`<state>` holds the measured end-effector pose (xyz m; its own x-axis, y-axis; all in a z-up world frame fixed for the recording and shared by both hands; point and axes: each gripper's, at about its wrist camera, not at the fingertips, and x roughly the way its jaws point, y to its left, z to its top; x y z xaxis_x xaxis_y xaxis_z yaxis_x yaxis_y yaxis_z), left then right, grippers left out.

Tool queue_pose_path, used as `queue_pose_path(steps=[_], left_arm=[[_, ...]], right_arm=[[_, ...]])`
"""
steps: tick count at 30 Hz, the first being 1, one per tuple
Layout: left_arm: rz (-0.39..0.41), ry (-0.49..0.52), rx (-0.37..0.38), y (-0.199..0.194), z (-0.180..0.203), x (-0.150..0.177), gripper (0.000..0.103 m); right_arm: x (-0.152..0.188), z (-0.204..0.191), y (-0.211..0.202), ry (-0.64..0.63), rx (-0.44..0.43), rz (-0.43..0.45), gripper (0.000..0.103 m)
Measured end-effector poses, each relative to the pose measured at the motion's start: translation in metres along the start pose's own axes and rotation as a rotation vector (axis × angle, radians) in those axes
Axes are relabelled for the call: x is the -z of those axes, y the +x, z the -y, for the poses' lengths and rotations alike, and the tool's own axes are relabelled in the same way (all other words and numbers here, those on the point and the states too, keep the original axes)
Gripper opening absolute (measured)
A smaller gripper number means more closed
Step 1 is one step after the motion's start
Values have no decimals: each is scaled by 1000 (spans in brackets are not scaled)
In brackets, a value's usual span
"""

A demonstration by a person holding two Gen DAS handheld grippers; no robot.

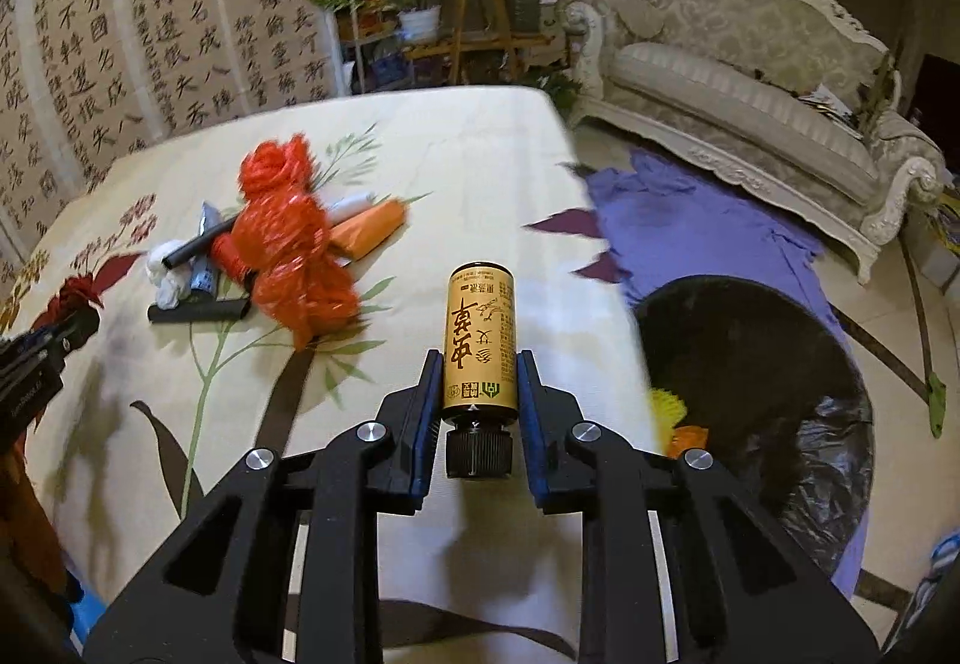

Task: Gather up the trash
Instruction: 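Carry the red cloth and gold bottle over the bin and release both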

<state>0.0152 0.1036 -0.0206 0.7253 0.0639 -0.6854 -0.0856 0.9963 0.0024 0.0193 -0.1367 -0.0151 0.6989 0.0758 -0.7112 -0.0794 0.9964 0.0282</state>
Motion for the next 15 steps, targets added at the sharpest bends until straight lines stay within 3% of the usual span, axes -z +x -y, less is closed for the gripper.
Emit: queue_pose_path(steps=[6, 15], left_arm=[[17, 70, 88, -9, 47, -1, 29], [52, 197, 238, -17, 137, -5, 29]], right_arm=[[5, 43, -25, 61, 86, 62, 23], [19, 105, -37, 147, 165, 78, 23]])
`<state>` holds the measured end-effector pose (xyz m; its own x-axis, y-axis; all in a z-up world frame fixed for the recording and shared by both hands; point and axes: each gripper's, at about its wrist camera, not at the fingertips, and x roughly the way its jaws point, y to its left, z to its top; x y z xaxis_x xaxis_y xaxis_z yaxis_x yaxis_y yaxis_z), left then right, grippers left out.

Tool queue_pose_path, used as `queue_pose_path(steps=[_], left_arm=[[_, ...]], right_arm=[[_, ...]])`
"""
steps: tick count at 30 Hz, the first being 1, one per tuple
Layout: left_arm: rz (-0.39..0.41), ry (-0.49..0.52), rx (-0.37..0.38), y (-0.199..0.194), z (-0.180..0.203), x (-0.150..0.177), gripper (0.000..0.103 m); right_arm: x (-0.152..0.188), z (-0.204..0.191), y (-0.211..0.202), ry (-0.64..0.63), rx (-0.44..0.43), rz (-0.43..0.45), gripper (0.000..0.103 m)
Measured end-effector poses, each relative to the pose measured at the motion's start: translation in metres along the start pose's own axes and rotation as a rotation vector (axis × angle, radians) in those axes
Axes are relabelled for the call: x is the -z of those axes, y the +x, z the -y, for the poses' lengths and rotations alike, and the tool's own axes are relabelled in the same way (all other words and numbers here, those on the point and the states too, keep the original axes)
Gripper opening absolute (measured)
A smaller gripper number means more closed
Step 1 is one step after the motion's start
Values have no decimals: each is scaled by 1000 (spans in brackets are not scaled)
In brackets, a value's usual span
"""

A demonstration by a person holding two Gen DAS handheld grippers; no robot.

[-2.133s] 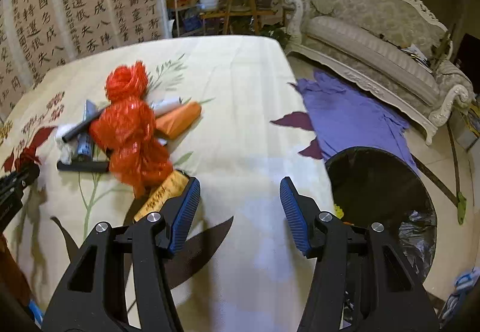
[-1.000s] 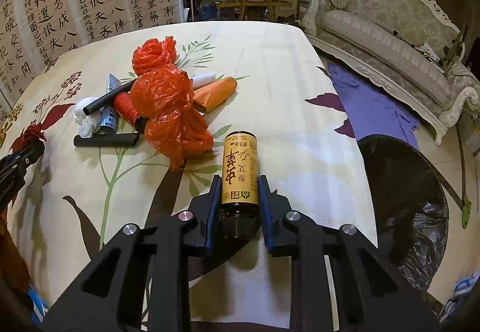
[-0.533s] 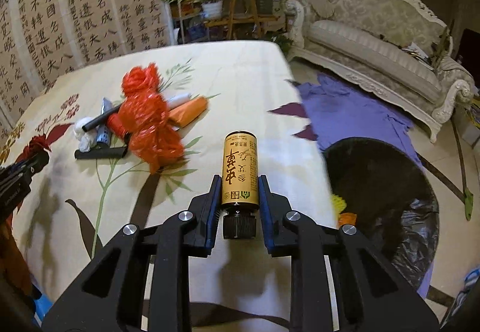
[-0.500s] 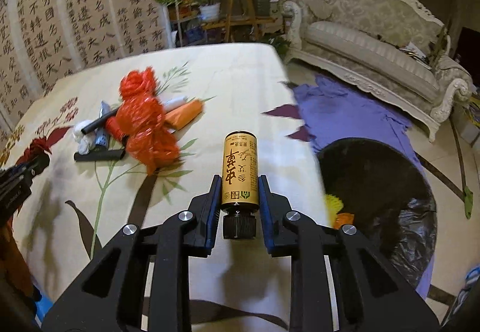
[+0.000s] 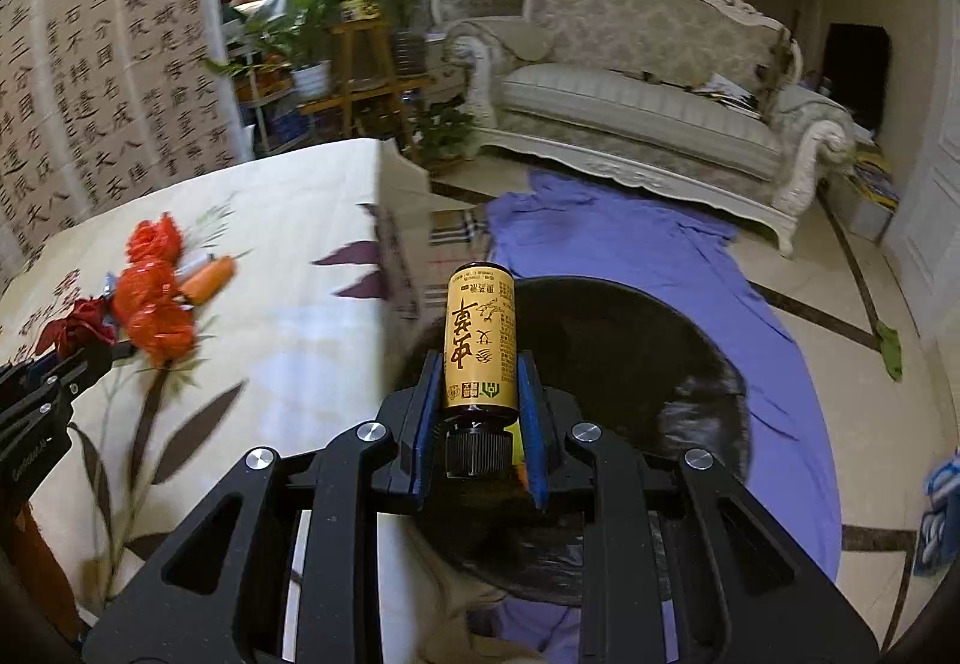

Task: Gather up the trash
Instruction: 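Carry the red cloth and gold bottle over the bin and release both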

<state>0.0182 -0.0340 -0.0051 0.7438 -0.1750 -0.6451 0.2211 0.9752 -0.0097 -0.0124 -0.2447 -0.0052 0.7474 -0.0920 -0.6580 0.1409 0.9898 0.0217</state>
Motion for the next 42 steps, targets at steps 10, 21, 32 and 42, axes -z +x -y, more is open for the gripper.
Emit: queue_pose_path(steps=[10, 21, 32, 42], left_arm=[[15, 90, 83, 22, 73, -15, 29], [8, 144, 111, 45, 117, -22, 29], [-19, 199, 115, 65, 136, -22, 51], [-8, 170, 96, 63, 125, -22, 72]], right_arm=[[2, 43, 12, 50, 12, 4, 23], [1, 67, 25, 83, -4, 11, 23], [0, 80, 39, 106, -11, 3, 27], [-1, 86, 31, 135, 35, 24, 55]])
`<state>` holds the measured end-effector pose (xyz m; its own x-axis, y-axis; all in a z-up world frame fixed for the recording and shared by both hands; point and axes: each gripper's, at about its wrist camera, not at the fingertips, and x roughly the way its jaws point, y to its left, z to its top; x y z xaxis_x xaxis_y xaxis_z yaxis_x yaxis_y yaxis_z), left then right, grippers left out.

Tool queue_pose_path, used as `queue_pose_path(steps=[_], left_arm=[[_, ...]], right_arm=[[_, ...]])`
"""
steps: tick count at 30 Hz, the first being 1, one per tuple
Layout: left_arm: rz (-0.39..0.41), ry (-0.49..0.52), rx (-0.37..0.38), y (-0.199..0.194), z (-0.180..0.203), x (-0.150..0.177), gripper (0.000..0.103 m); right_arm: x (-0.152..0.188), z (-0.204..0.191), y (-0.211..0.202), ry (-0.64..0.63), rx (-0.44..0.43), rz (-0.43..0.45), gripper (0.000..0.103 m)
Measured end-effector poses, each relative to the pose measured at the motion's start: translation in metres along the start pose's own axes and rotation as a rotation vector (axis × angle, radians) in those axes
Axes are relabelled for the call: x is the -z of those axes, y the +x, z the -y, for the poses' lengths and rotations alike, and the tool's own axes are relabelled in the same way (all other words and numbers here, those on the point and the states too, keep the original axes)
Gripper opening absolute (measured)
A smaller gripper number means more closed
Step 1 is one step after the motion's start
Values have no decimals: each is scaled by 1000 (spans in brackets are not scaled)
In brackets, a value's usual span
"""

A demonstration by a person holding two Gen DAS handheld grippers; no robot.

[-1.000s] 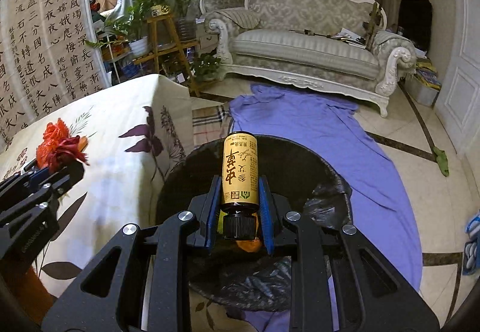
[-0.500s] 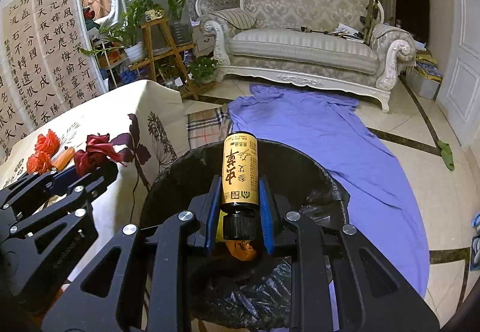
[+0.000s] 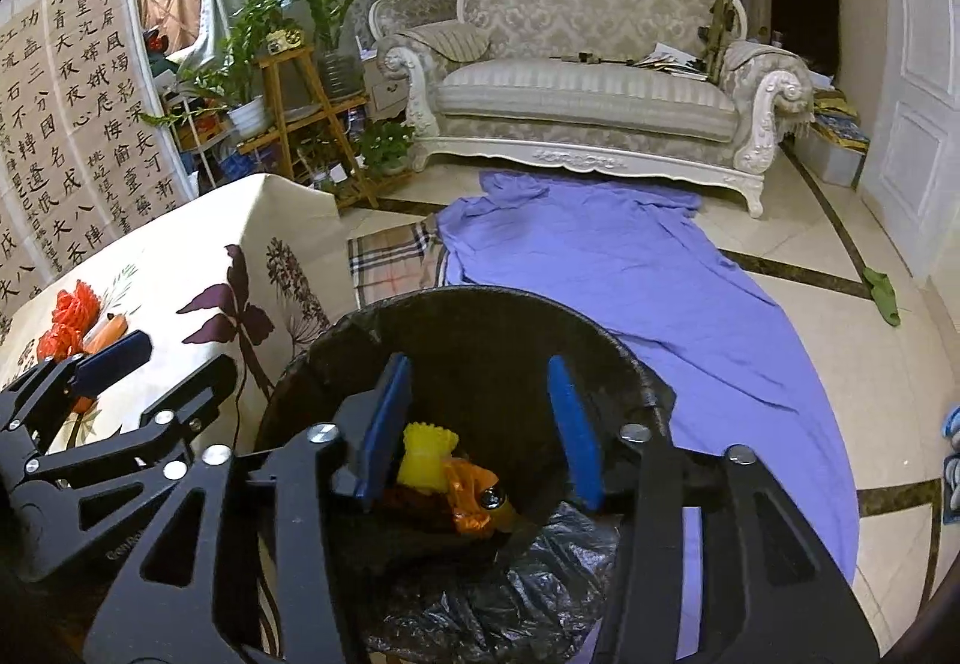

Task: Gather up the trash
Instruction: 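Grasp the red plastic bag on the table with the right gripper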

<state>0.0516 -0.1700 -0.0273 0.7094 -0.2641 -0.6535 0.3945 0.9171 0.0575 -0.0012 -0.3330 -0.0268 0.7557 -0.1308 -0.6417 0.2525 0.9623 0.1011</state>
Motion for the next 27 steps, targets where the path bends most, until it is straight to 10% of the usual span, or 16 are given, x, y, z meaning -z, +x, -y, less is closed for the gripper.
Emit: queue_pose_path(steps=[27], left_arm=[[-25, -231, -275, -65, -148, 49, 75]], right_arm=[[1, -139, -6, -188, -222, -37, 61]])
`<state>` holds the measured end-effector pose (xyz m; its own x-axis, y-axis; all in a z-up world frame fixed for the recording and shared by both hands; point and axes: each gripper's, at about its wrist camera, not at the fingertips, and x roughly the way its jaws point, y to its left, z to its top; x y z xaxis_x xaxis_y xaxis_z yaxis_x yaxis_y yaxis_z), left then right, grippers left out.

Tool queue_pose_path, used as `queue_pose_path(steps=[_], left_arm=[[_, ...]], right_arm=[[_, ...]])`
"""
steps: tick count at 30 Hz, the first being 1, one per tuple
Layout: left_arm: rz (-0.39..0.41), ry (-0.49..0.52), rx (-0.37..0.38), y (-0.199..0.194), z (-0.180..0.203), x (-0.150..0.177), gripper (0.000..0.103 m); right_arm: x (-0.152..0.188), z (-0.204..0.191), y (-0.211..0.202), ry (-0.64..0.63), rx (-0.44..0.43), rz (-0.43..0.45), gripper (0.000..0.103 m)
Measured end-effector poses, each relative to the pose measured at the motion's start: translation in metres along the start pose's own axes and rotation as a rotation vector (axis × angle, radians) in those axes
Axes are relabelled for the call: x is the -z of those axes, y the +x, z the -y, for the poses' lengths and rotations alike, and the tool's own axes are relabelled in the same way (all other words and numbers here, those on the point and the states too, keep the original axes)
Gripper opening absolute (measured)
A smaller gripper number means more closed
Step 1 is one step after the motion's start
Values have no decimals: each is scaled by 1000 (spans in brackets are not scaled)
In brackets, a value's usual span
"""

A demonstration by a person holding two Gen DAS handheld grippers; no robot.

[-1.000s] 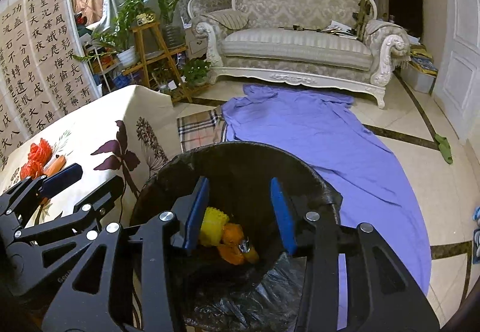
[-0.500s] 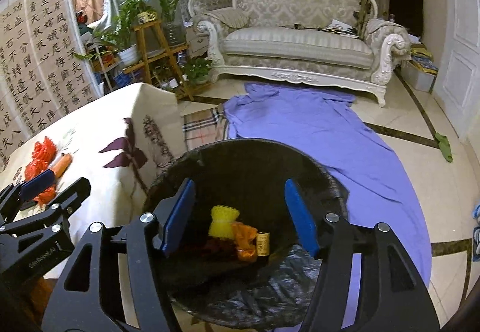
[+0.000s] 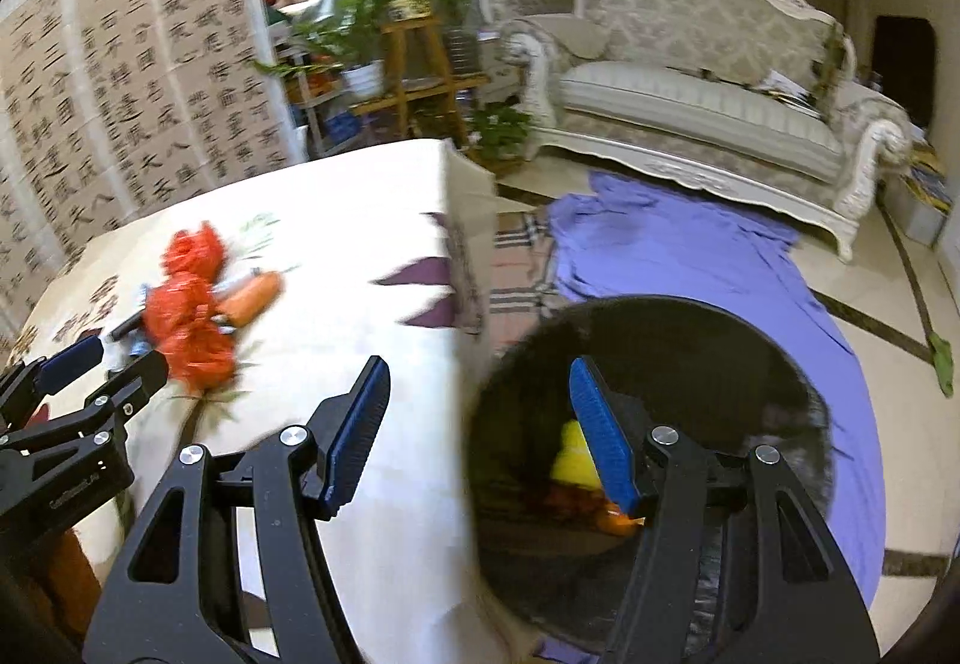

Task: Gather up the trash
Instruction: 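Grasp the red plastic bag on the table with the right gripper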

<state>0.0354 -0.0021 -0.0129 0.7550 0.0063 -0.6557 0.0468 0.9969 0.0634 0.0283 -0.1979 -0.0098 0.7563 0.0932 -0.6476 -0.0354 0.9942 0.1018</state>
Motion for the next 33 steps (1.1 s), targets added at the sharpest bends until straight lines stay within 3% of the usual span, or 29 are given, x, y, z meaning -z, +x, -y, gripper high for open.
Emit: queue_pose_path(steps=[15, 27, 30, 31, 33], left_arm=[[-30, -140, -141, 4, -97, 14, 75], [-51, -163, -140, 14, -121, 17, 75], [-54, -159, -134, 16, -121, 17, 75], [-56, -157, -131, 17, -120, 16, 75], [-60, -154, -126, 19, -118, 16, 75]], right_arm=[[-18, -110, 16, -152, -166, -11, 61], [-22, -147, 48, -204, -182, -65, 61], [-22, -147, 55, -199, -178, -86, 57], [-21, -146, 56, -198, -178, -90, 46], [-20, -146, 59, -205, -171, -103, 42]])
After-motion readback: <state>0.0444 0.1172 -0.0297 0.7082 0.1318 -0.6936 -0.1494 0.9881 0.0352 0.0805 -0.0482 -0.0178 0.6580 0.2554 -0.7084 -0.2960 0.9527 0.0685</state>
